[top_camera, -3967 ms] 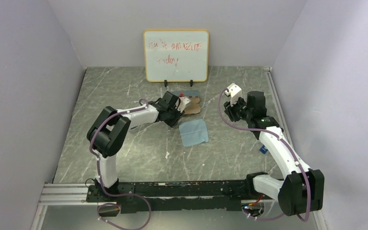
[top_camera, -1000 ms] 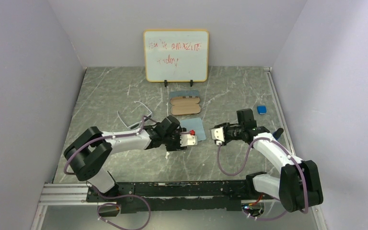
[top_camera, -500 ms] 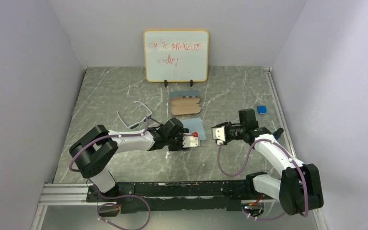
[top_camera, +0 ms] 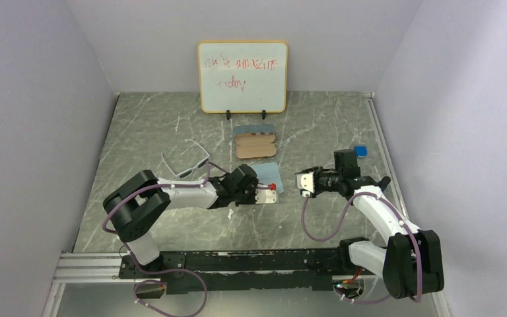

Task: Organize the sunglasses
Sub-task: Fold the glasses cleaning cloth at the center of the board.

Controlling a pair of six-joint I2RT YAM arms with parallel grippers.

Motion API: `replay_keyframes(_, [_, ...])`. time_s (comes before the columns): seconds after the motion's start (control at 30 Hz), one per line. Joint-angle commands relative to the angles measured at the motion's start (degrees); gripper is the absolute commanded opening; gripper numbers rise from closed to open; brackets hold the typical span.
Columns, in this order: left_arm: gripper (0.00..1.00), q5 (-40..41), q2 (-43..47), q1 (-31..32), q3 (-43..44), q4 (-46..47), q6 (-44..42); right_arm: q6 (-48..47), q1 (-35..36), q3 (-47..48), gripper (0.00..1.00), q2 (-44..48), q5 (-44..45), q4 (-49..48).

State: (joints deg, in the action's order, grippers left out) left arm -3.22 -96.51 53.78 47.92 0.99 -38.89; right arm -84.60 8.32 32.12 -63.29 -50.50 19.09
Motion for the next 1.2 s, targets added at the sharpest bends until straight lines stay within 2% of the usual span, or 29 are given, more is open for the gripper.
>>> replay_keyframes(0.0, [0.11,1.4,-0.9,0.1,-0.2,-1.4,-0.5,-2.3,-0.6,-0.1,0.42,0.9,-3.9,1.1])
replay_keyframes(0.07, [0.05,1.1,-0.6,0.1,-0.1,-1.5,-0.2,-3.1,-0.6,-0.1,0.42,0.6,-4.0,1.6])
replay_keyframes(0.3, [0.05,-1.6,1.8,0.2,0.8,-3.3,0.6,-9.6,0.3,-0.4,0.45,-3.6,-7.2,4.1])
replay_keyframes(0.4, [0.05,-2.8,2.1,0.1,0.8,-3.6,0.5,-15.9,2.5,0.5,0.45,-7.3,-5.8,6.2])
replay_keyframes(0.53, [0.05,-3.4,2.3,0.1,0.5,-3.3,0.7,-17.3,7.9,1.3,0.45,-11.6,-1.8,4.1])
replay_keyframes(0.8, [0.05,-3.2,3.5,0.1,-0.9,-2.5,0.2,-11.3,16.0,1.0,0.36,-18.3,5.9,-6.1])
replay_keyframes(1.0, [0.05,-3.3,5.6,0.0,-2.2,-2.6,-0.7,-6.2,16.9,-1.6,0.35,-17.5,8.3,-14.2])
replay_keyframes(1.17, [0.05,-3.0,6.5,0.1,-2.6,-3.2,-1.0,-8.6,17.0,-1.0,0.36,-18.9,8.1,-10.8])
